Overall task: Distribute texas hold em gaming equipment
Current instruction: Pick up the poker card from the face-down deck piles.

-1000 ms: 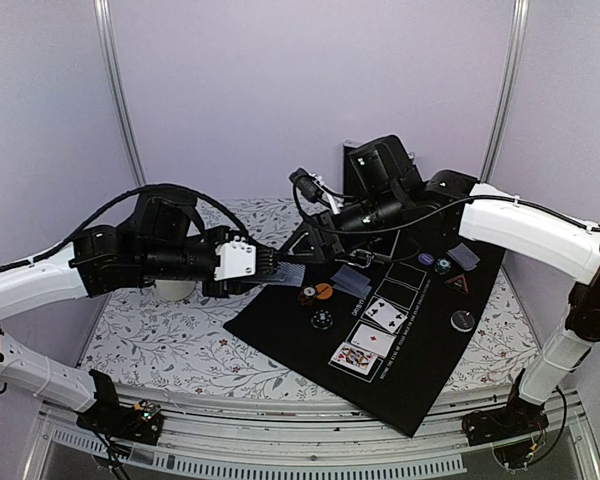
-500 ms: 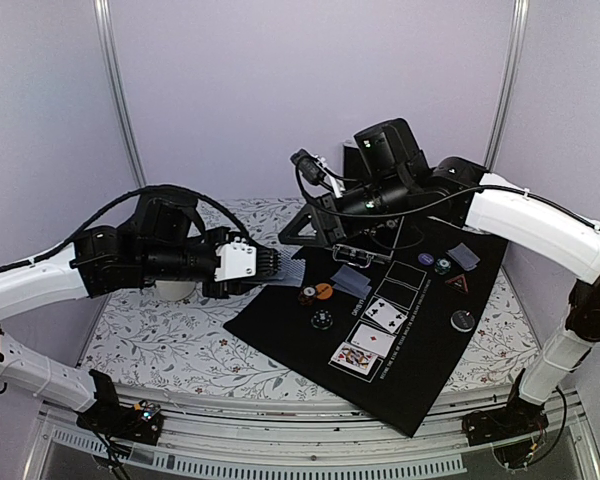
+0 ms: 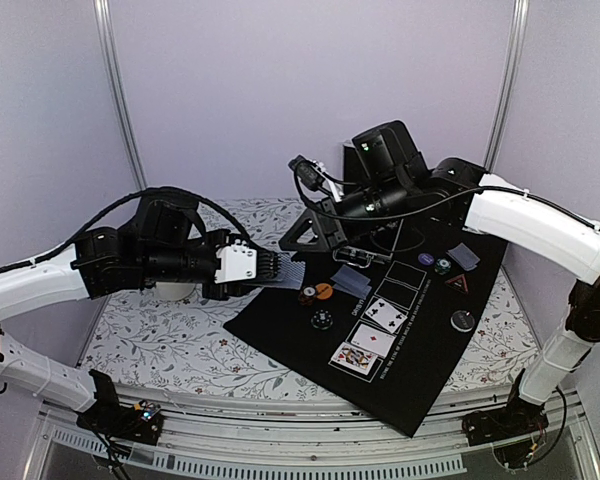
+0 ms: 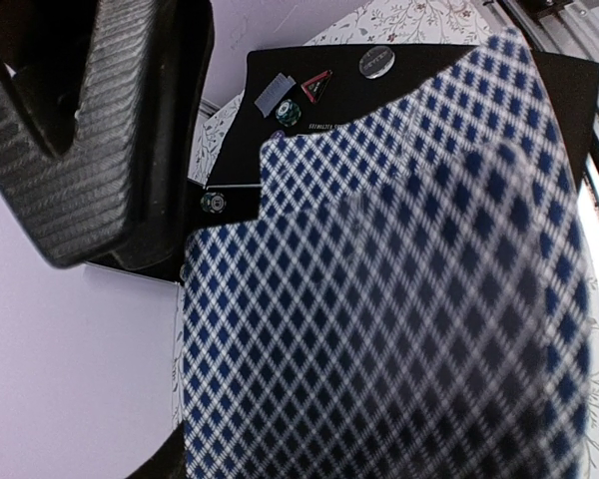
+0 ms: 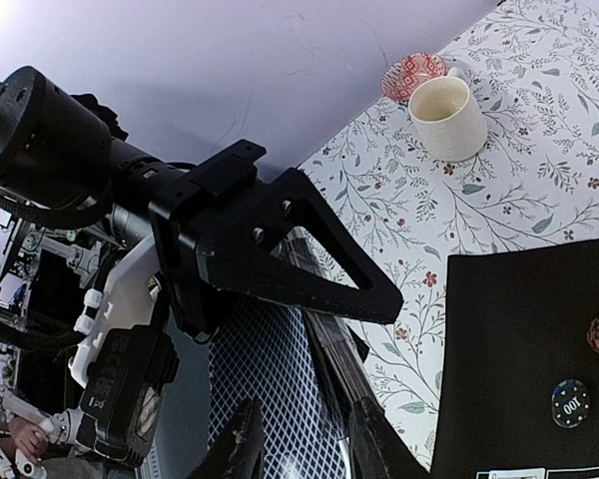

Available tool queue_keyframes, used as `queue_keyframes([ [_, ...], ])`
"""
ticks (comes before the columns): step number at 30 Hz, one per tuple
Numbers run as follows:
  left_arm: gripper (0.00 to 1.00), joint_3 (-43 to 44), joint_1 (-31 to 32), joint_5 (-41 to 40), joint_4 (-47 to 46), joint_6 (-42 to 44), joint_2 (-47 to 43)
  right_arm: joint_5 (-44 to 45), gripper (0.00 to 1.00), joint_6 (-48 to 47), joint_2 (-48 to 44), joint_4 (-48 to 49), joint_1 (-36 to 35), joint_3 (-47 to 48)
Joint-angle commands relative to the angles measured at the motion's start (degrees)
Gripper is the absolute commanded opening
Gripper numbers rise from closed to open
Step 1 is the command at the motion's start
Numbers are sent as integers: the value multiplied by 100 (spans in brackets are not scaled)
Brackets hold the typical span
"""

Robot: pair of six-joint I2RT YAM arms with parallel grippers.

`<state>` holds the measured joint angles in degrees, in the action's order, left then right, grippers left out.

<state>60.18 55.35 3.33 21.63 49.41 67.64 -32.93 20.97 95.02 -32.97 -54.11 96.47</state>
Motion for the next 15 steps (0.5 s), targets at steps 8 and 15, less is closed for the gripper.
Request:
queue_keyframes([
  [8,46,-37,105,-7,-228,16,13,-145,31,-1,105,-152,-116,-11],
  [15,46,-59,106,-16,-236,16,12,-230,27,-9,148,-203,-142,21],
])
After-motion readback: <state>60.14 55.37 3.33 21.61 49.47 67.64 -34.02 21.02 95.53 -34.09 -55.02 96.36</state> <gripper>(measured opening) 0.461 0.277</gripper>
